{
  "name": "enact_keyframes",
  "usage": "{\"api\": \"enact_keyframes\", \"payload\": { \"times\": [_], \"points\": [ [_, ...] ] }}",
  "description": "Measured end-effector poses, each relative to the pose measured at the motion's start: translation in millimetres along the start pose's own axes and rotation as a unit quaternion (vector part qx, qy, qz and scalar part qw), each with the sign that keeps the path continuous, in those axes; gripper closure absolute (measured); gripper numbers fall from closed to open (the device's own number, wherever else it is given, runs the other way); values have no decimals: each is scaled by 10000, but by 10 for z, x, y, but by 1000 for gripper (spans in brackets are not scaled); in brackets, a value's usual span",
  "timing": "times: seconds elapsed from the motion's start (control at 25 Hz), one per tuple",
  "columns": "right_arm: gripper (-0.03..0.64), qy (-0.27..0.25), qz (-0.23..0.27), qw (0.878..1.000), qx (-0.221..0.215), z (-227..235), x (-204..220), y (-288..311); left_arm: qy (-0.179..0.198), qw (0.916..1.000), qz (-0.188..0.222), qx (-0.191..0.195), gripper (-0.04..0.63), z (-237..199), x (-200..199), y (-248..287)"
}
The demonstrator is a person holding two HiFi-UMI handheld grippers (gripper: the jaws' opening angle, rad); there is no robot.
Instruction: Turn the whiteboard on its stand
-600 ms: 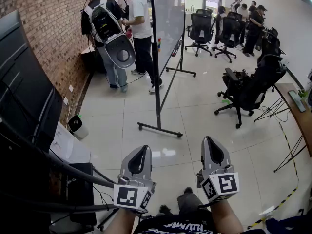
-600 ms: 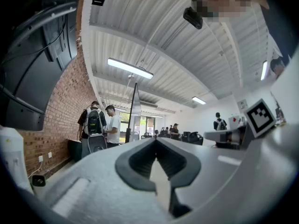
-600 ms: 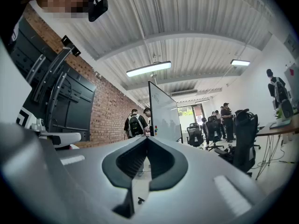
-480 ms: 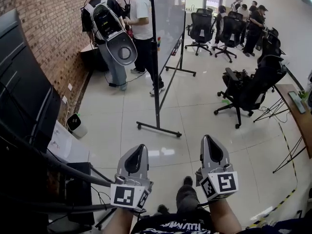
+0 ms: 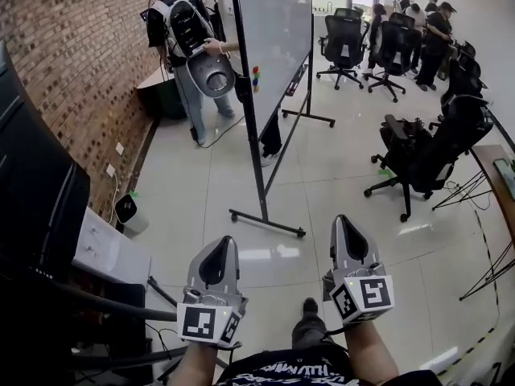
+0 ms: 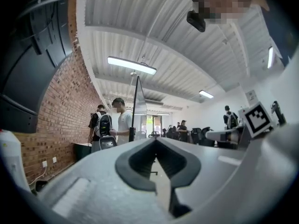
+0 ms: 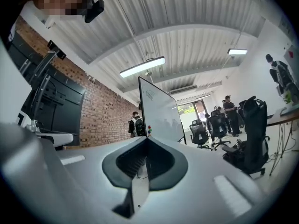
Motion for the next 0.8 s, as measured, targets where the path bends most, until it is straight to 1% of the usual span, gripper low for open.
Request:
{"api": "enact_keyframes", "payload": {
  "times": [0.24,0.36,0.52,0.64,0.8],
  "points": [
    [609,20,7,10000,-5,589,-76,472,21,9999,18,-166,592,58,51,717],
    [609,-18,-30,10000,-11,884,-67,654,96,9998,-5,-198,592,102,111,995],
    [609,55,13,10000,-44,1256,-102,865,141,9996,48,-258,592,231,124,1313],
    [609,83,39,9999,-141,1417,-96,1018,217,9994,104,-232,592,329,99,1504],
    [609,146,8,9997,-192,1525,-59,1146,335,9994,16,-119,592,392,124,1707]
  ]
}}
Point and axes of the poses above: the fingertips, and each gripper's own axes: y forward along the fingers, z to its right, x out of its underside, the point moved 6 cm from there along -y, backward along the fingers
